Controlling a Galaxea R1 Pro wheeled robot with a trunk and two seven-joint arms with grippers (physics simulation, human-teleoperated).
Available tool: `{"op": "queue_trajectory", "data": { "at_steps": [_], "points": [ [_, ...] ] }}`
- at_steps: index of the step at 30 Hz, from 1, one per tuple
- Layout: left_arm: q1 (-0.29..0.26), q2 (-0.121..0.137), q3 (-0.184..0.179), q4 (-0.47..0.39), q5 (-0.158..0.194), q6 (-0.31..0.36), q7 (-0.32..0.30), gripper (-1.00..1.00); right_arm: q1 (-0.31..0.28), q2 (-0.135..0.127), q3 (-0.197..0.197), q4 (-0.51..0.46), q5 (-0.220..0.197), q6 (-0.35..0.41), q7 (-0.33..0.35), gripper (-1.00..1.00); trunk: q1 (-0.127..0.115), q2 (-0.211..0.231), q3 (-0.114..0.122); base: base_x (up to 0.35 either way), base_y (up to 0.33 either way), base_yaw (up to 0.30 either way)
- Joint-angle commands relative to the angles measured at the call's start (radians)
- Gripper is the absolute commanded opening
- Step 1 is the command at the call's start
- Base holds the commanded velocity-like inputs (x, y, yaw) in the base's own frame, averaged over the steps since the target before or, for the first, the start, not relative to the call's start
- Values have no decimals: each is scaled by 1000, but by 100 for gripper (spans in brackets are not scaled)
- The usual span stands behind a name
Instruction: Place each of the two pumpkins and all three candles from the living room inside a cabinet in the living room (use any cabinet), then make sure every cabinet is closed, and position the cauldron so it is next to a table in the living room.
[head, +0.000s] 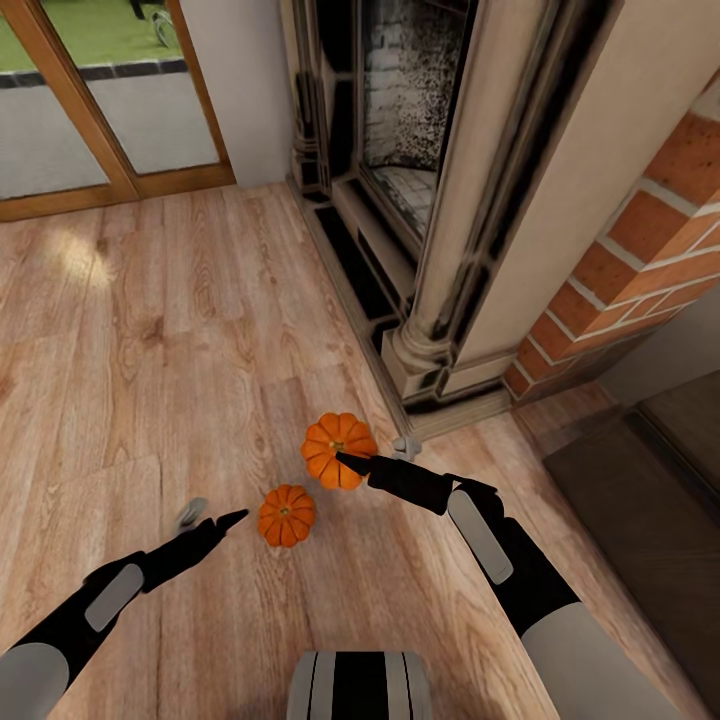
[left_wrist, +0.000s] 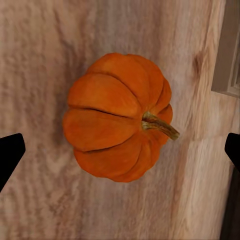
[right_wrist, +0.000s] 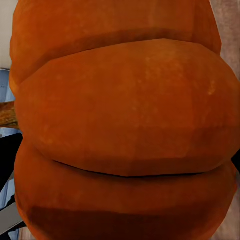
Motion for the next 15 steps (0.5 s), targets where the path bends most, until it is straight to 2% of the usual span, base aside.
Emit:
{"op": "queue_trajectory", "data": {
  "at_steps": [1,5,8,15],
  "points": [
    [0,-1,1,-2,0,0,1,100,0,0,0,0,-1,-1,0,-100,0,0,0,0,0,0],
    [0,-8,0,-4,-1,0,4,100,0,0,0,0,-1,-1,0,-100,0,0,0,78,-20,0],
    [0,-11,-1,-3,-1,0,6,100,0,0,0,0,-1,-1,0,-100,0,0,0,145,-170,0],
    [0,-15,-4,2,-2,-4,19,100,0,-1,0,0,-1,-1,-1,-100,0,0,0,25,-62,0]
  ]
}}
